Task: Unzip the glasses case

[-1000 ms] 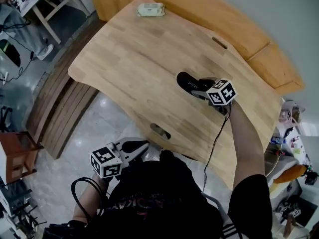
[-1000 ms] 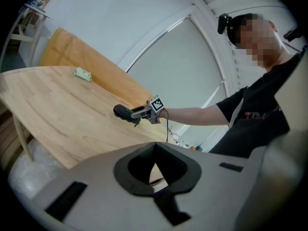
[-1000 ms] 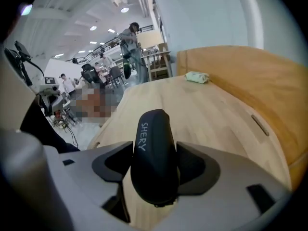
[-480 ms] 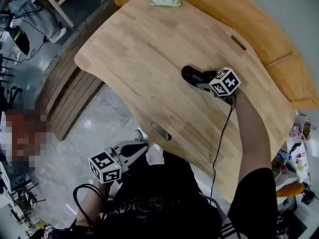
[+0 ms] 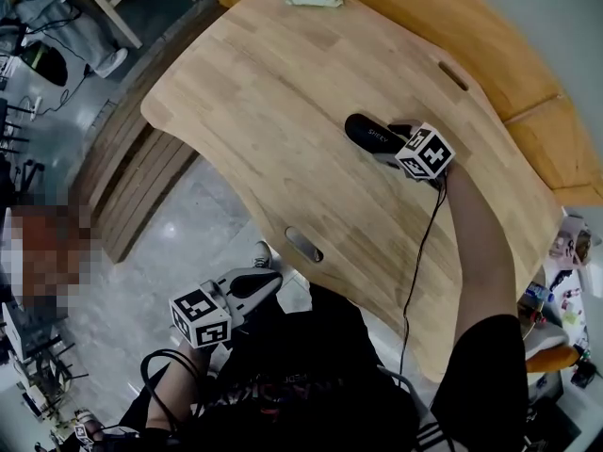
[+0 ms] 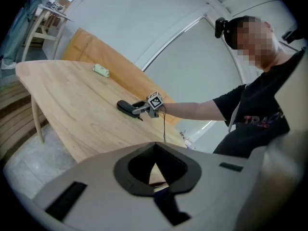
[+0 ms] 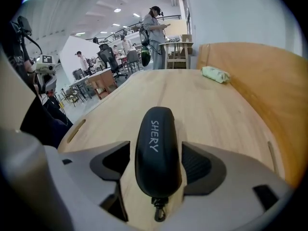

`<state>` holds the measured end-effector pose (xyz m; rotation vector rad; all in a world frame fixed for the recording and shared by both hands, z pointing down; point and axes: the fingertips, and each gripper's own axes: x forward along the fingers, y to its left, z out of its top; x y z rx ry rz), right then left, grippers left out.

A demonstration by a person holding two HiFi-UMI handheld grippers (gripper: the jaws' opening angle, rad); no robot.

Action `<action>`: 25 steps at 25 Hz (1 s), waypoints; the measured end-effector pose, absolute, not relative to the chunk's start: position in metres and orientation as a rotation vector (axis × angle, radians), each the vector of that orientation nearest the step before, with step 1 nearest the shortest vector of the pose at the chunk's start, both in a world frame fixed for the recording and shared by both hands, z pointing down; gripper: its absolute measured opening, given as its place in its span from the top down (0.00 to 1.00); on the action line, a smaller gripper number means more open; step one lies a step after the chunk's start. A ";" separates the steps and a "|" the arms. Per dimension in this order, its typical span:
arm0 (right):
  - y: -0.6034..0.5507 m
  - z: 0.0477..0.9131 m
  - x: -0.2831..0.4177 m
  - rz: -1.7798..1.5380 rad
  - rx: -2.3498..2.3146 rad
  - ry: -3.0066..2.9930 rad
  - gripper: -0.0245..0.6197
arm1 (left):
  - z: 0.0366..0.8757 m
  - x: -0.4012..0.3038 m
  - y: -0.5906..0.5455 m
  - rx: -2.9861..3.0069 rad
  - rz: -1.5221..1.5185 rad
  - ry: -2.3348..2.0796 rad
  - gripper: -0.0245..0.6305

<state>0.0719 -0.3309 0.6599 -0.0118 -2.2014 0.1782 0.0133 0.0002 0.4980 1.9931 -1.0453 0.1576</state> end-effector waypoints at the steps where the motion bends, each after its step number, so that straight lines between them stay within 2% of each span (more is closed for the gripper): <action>1: -0.332 0.657 0.073 0.167 -0.002 -2.203 0.44 | 0.498 0.013 0.001 1.997 0.158 -1.042 0.94; 7: -0.350 0.620 0.085 0.253 0.216 -2.312 0.43 | 0.491 0.008 0.001 2.062 0.151 -1.007 0.94; 8: -0.354 0.609 0.090 0.278 0.292 -2.342 0.51 | 0.489 0.007 0.002 2.076 0.148 -0.996 0.94; 9: -0.358 0.597 0.095 0.298 0.381 -2.374 0.74 | 0.487 0.005 0.002 2.091 0.144 -0.984 0.94; 10: -0.361 0.584 0.102 0.322 0.475 -2.409 0.93 | 0.485 0.003 0.002 2.107 0.142 -0.969 0.94; 17: -0.328 0.493 0.141 0.587 0.923 -2.584 0.94 | 0.467 -0.014 0.001 2.263 0.146 -0.795 0.94; 25: -0.194 0.434 0.129 0.638 1.090 -2.683 0.94 | 0.444 -0.021 0.017 2.384 0.153 -0.603 0.94</action>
